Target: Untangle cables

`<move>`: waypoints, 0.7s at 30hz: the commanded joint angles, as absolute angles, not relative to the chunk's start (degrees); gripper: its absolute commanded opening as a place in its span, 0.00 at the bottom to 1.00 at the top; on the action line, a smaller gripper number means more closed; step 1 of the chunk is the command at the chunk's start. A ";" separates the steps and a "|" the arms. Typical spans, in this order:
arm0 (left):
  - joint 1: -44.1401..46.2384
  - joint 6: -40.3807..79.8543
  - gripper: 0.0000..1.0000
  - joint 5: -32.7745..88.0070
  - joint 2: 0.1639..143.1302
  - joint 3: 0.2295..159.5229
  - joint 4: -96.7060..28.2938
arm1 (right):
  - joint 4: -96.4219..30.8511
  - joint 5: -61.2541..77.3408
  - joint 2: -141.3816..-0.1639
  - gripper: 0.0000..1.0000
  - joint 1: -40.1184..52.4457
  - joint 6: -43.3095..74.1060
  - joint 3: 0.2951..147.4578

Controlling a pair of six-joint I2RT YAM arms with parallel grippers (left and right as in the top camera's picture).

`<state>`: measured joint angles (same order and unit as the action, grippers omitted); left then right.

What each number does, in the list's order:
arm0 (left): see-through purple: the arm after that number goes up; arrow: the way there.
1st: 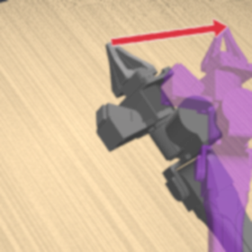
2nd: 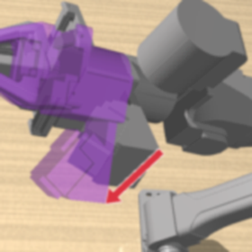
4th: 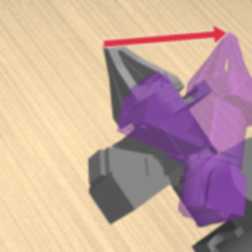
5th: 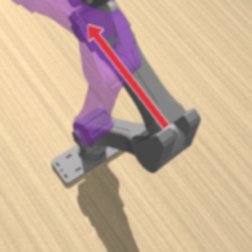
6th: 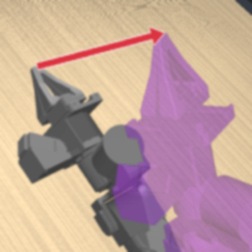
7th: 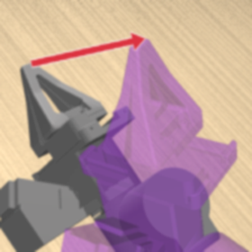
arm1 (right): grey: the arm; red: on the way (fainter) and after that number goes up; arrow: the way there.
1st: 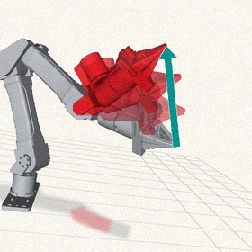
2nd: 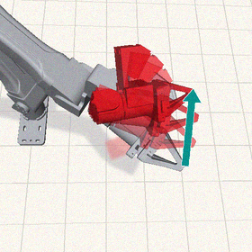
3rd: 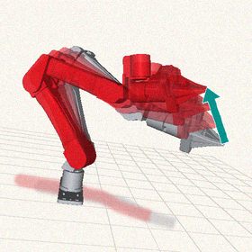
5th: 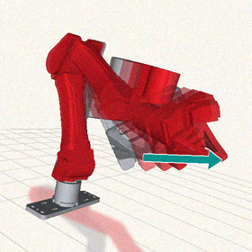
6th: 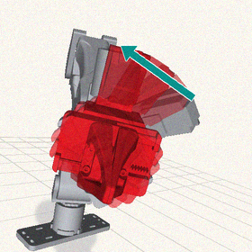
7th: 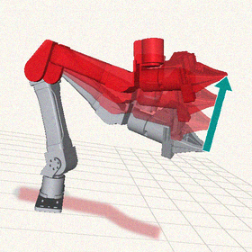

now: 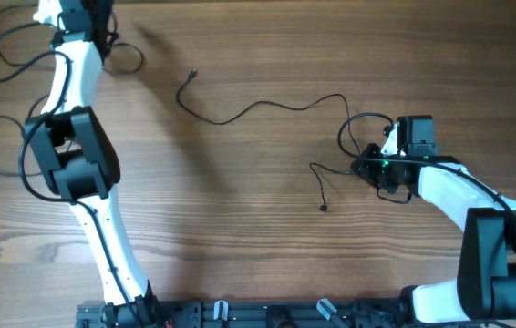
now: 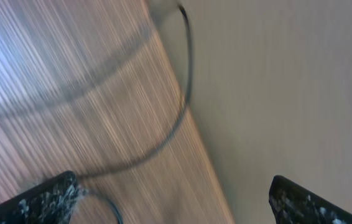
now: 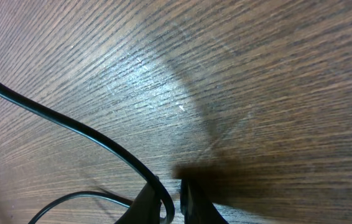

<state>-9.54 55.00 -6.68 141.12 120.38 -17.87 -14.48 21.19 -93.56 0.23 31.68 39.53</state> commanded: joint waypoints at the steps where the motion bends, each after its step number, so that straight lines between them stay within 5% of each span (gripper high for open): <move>1: -5.50 54.06 1.00 4.75 139.52 120.77 -20.47 | -15.07 14.81 -95.26 0.16 0.16 31.62 37.85; 7: 1.06 46.24 1.00 11.27 139.50 120.77 -30.20 | -15.57 14.81 -95.26 0.18 0.16 31.46 37.85; 10: 4.21 44.62 1.00 11.62 138.10 120.77 -33.12 | -15.40 14.83 -95.26 0.06 0.16 31.46 37.85; 15: 5.80 33.12 1.00 14.00 131.81 120.77 -42.04 | -13.65 15.18 -95.24 0.05 0.14 31.46 37.87; 21: 6.13 27.20 1.00 15.35 126.93 120.77 -61.43 | 2.92 32.27 -95.24 0.05 0.14 28.47 37.89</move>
<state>5.89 33.34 13.34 129.43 120.51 -56.27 -4.64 21.76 -94.32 0.19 30.09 38.20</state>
